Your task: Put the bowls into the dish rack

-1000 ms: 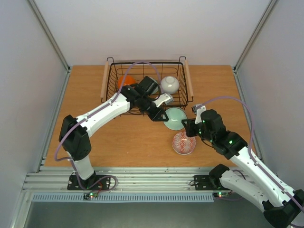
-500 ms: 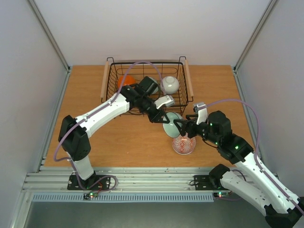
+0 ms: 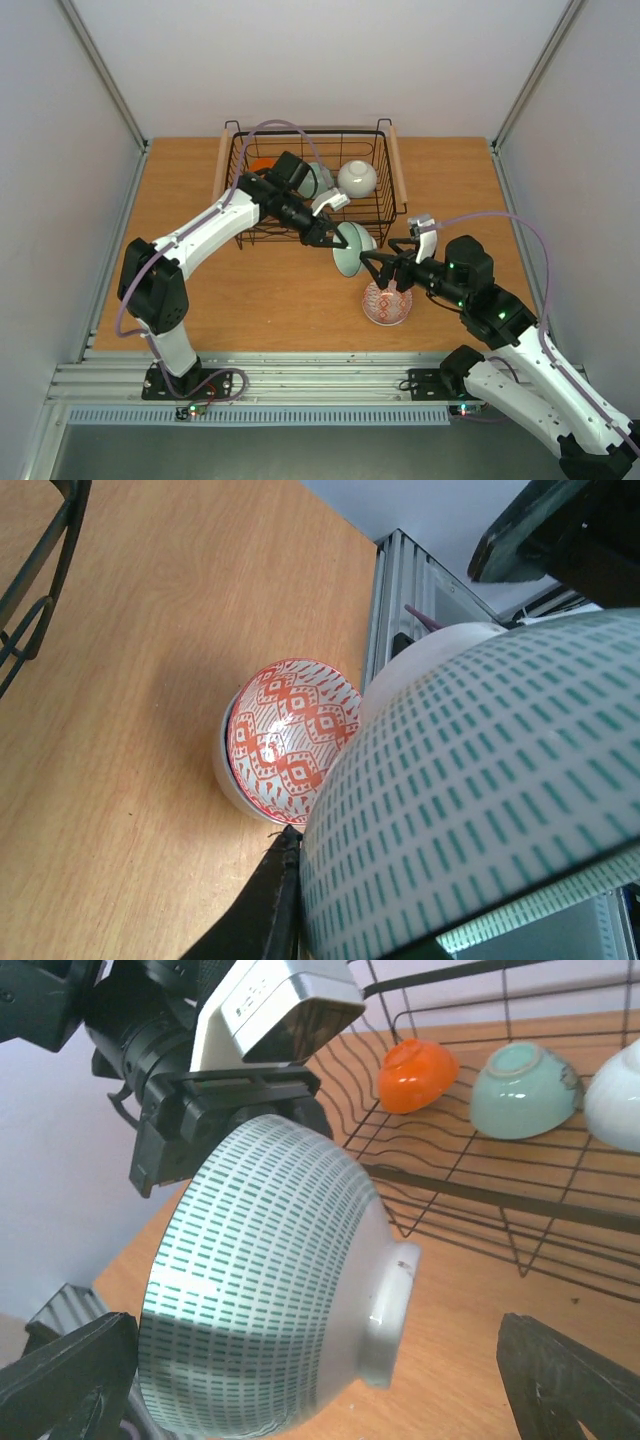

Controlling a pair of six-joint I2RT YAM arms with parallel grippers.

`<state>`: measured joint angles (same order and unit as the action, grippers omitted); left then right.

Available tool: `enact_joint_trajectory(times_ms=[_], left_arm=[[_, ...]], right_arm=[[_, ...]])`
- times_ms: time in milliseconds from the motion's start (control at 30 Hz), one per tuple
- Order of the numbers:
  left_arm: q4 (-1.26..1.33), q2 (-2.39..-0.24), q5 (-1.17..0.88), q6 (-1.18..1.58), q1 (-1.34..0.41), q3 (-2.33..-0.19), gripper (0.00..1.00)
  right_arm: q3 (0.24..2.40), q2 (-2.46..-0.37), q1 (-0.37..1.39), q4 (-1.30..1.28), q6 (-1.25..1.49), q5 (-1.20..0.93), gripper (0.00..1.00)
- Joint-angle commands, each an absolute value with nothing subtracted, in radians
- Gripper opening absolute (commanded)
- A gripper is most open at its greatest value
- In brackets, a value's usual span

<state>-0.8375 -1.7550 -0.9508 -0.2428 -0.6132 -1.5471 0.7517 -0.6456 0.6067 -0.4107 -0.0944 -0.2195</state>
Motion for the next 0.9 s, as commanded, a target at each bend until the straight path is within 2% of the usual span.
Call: enact_joint_trajectory(times_ms=[0, 300, 433, 533, 700, 833, 867], left_arm=[[-0.767, -1.753, -1.034, -0.234, -0.617, -1.545, 0.0], [-0.764, -1.745, -1.0, -0.232, -0.616, -1.54, 0.0], [-0.761, -1.744, -0.996, -0.231, -0.616, -1.536, 0.0], [-0.758, -1.749, -0.991, -0.227, -0.617, -1.536, 0.0], [-0.748, -1.756, -0.966, -0.218, -0.617, -1.534, 0.01], [-0.744, -1.758, -0.935, -0.208, -0.616, -1.536, 0.01], [-0.744, -1.757, -0.92, -0.204, -0.617, -1.539, 0.06]], right_arm=[[0.718, -0.675, 0.604, -0.377, -0.058, -0.3, 0.98], [0.693, -0.756, 0.604, -0.267, -0.015, -0.38, 0.98], [0.697, -0.765, 0.604, -0.263, -0.009, -0.382, 0.88], [0.7, -0.762, 0.604, -0.272, -0.009, -0.363, 0.73], [0.705, -0.75, 0.604, -0.286, -0.012, -0.347, 0.39], [0.715, -0.748, 0.604, -0.297, -0.02, -0.337, 0.06], [0.723, -0.748, 0.604, -0.307, -0.029, -0.324, 0.02]])
